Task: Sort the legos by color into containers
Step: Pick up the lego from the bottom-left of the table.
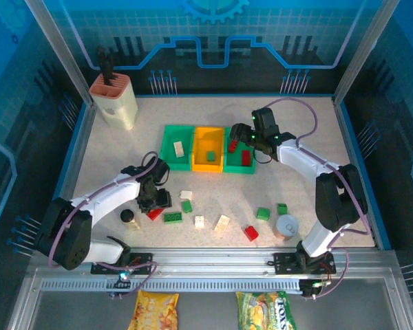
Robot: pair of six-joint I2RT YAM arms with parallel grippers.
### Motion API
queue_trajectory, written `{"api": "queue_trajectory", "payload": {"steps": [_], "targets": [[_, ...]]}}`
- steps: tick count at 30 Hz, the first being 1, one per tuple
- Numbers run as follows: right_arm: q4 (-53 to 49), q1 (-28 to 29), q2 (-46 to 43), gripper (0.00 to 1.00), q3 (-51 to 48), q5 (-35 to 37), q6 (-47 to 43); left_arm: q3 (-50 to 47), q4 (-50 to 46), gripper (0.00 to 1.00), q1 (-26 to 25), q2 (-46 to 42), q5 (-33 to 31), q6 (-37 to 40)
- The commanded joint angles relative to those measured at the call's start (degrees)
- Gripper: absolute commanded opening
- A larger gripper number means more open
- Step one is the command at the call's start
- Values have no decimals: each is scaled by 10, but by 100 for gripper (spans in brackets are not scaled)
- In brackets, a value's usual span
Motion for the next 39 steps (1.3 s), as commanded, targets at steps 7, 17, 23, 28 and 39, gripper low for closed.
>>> {"api": "queue_trajectory", "payload": {"steps": [7,17,23,28,39], "targets": [[-2,-11,-11,77,-12,-13,-9,1,5,59,-16,16,-29,-27],[1,-13,-10,76,-14,-16,-10,45,-27,59,-22,-14,-62,-16],[1,-14,-10,77,-14,-18,-11,42,-35,63,-20,10,-81,-9],[1,-16,-14,77,-20,-19,-12,32,-30,69,-18,39,-88,-9],[-1,-19,-23,77,-31,-20,-14,-5,0,68,-18,58,-42,-18]]}}
